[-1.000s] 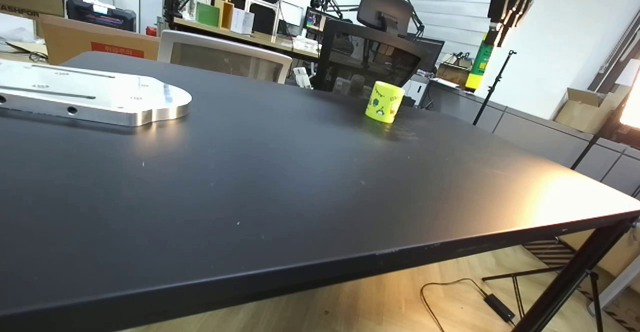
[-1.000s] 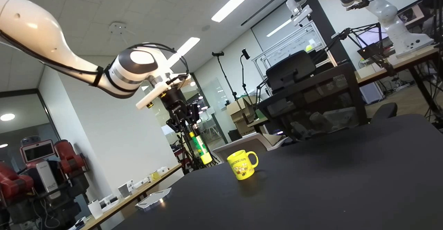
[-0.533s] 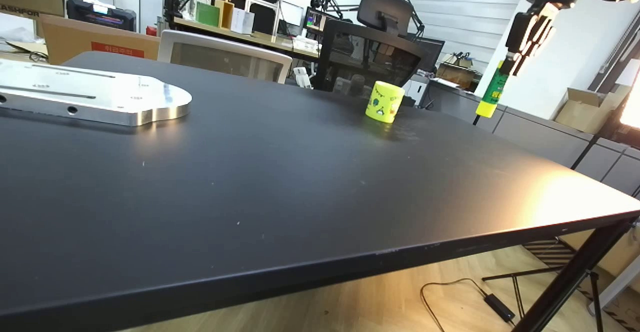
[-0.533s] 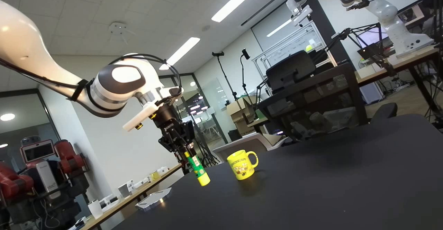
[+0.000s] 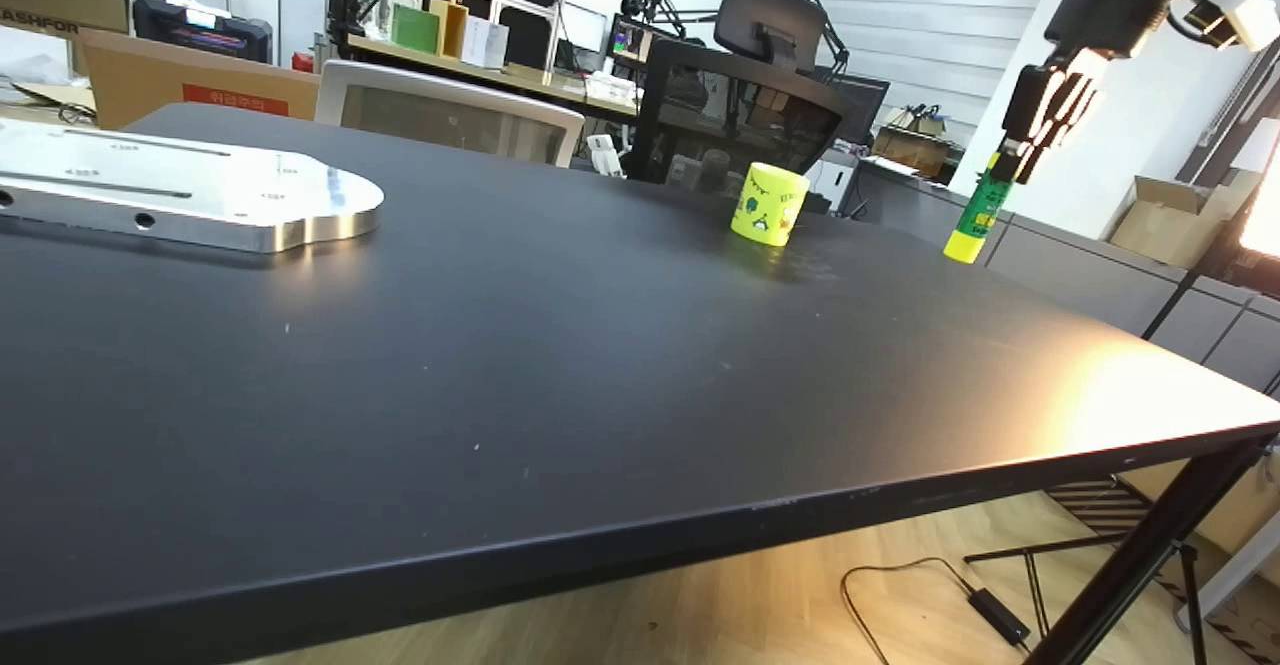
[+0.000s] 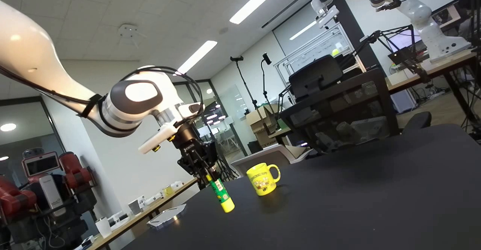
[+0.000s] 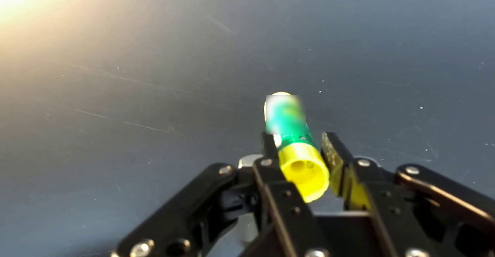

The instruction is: Remove the glue stick from the yellow cup

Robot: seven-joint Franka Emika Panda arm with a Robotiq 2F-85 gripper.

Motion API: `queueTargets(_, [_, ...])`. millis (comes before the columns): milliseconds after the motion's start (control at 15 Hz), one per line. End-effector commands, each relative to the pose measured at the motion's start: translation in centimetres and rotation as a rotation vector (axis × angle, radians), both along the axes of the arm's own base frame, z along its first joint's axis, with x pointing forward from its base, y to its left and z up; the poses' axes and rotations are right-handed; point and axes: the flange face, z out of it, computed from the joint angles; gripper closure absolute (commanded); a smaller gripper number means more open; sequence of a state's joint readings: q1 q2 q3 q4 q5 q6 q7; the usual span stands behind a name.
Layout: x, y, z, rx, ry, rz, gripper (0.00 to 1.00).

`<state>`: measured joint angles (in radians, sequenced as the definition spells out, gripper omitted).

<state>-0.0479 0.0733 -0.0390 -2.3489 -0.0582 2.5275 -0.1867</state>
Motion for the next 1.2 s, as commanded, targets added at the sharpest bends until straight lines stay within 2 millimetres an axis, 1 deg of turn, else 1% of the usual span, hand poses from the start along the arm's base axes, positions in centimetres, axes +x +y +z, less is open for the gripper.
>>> queueTargets(0, [0.3, -1.1, -1.5, 0.000, -0.004, -0.022, 0.91])
queueTargets(267, [0.5, -1.6, -3.5, 0.000, 0.014, -0.037, 0.91])
queueTargets(467, [0.6, -1.9, -4.5, 0.012, 0.013, -0.055, 0.91])
queueTargets(1133, [0.6, -2.2, -6.7, 0.012, 0.025, -0.070, 0.91])
